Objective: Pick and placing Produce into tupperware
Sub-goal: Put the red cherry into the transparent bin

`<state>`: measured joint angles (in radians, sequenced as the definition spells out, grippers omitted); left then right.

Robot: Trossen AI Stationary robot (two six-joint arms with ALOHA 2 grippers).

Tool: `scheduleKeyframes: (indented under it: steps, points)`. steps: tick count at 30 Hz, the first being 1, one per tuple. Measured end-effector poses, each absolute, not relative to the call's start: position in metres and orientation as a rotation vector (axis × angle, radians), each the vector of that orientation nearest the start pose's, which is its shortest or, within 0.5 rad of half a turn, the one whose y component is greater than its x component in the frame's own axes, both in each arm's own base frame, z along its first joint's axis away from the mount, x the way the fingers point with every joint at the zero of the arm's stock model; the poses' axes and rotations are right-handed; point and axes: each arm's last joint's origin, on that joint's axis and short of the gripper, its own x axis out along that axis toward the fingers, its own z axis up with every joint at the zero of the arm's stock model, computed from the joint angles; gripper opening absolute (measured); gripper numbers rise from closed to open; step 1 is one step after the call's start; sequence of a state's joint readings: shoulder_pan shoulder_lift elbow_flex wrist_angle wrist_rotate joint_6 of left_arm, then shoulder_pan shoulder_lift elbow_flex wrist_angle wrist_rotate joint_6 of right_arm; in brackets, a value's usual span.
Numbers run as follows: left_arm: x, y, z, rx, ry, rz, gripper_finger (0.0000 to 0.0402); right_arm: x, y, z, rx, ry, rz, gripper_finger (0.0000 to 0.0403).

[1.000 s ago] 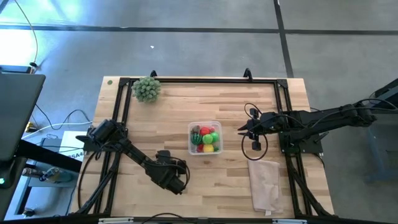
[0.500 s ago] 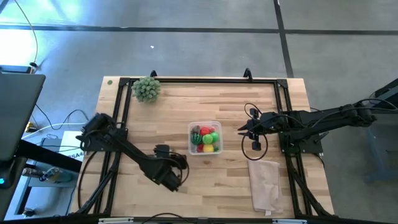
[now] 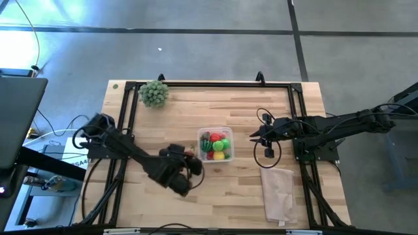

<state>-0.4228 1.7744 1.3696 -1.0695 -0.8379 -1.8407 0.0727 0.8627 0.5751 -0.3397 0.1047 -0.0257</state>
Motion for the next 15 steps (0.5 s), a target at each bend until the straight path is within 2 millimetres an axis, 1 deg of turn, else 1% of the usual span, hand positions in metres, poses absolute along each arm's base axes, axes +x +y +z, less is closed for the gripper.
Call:
scheduleKeyframes:
  steps: [3,7,10,15]
  points:
    - [0.324,-0.105,0.244,-0.688,0.486,1.098,0.0111,0.178,0.010,0.235,-0.081,0.625,-0.023,0.0067]
    - [0.341,-0.089,0.251,-0.606,0.571,0.994,0.0111,0.178,0.010,0.235,-0.081,0.626,-0.023,0.0067]
    - [0.352,-0.076,0.251,-0.551,0.654,0.895,0.0111,0.178,0.010,0.235,-0.081,0.626,-0.023,0.0067]
    - [0.367,-0.059,0.246,-0.522,0.788,0.730,0.0111,0.178,0.010,0.235,-0.081,0.625,-0.023,0.0067]
